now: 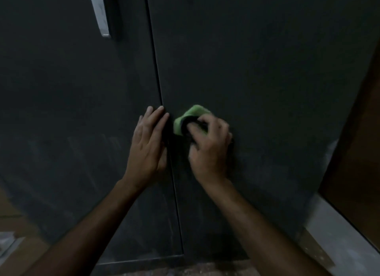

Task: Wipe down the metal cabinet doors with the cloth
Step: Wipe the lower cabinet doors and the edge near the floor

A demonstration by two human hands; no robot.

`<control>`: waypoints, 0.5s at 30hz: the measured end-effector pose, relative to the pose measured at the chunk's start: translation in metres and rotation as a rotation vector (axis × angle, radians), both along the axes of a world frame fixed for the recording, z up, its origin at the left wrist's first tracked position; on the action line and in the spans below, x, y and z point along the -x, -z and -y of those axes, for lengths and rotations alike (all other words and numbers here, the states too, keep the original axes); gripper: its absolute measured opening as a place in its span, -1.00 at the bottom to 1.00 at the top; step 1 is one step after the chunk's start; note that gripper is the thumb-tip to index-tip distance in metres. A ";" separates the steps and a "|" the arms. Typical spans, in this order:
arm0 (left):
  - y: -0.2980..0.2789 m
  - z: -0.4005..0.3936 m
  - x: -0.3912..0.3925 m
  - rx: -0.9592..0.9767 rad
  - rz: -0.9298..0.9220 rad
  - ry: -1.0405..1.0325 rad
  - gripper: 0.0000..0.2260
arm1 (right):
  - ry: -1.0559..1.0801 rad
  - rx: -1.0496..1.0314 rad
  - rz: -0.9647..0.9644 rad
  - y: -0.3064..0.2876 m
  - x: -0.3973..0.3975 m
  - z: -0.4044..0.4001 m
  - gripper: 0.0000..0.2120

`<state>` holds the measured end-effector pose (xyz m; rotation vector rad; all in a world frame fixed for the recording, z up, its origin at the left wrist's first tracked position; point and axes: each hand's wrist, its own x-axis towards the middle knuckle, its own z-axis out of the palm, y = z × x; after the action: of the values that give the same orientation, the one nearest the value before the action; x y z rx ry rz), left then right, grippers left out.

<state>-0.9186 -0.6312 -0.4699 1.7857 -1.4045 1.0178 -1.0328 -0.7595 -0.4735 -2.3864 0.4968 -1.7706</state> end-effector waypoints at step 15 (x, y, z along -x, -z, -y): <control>0.032 0.010 -0.005 0.133 0.058 0.003 -0.53 | -0.202 0.429 -0.284 0.093 0.014 0.023 -0.69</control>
<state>-0.9132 -0.6416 -0.5016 1.6697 -1.3413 1.1417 -1.0463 -0.7824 -0.5664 -2.8713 -0.1172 -1.5852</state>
